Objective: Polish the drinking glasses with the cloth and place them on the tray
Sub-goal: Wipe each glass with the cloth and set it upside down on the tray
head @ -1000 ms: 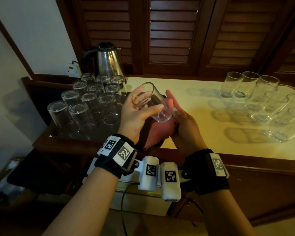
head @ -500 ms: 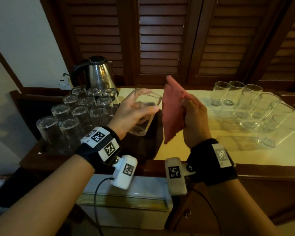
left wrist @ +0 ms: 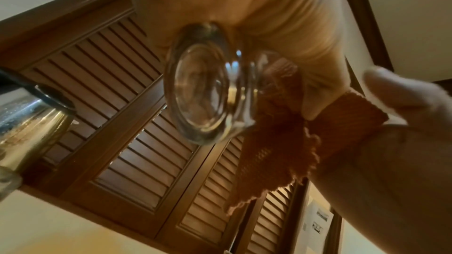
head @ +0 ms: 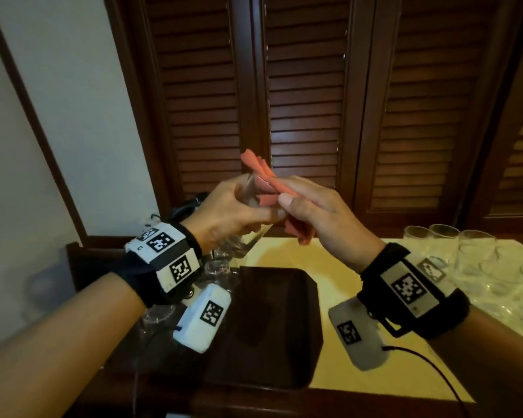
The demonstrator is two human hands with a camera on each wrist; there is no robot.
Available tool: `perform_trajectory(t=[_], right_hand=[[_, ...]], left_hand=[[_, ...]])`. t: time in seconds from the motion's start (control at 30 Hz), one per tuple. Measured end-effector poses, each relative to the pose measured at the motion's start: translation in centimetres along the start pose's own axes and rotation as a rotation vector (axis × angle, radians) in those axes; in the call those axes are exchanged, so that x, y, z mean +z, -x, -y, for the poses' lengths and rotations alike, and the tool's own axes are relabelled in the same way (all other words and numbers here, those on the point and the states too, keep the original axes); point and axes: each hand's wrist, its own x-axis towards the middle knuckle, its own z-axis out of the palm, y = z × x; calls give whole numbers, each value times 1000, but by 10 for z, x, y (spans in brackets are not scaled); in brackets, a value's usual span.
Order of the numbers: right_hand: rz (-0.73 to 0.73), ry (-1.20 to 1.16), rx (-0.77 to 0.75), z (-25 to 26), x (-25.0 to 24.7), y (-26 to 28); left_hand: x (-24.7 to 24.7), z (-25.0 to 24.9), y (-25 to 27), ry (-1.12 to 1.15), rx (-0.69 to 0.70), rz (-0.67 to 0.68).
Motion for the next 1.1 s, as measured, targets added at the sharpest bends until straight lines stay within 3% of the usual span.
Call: perform_trajectory(t=[0.17, 0.27, 0.37, 0.43, 0.57, 0.67, 0.73, 0.83, 0.9, 0.97, 1.1], right_hand=[[149, 79, 49, 11, -8, -14], [271, 27, 170, 10, -12, -11], [324, 40, 179, 6, -21, -8], [282, -17, 136, 5, -30, -8], [18, -103, 13, 6, -34, -7], [-162, 45, -41, 3, -28, -17], [-251, 120, 80, 3, -29, -27], [-205, -124, 369, 4, -31, -35], [-213, -214, 453, 2, -29, -34], [-238, -139, 446, -2, -28, -33], [-372, 22, 259, -9, -27, -29]], left_hand=[[-15, -5, -7, -72, 53, -13], [-15, -3, -6, -255, 90, 68], [-9, -7, -1, -360, 87, 132], [-6, -8, 0, -362, 70, 136], [-6, -15, -5, -345, 54, 125], [-10, -19, -13, -393, 56, 140], [-12, -22, -15, -392, 58, 144], [-11, -25, -18, -380, 60, 141], [-9, -24, -19, -381, 43, 142], [-7, -21, -20, -398, 17, 141], [-6, -17, -22, -417, -16, 166]])
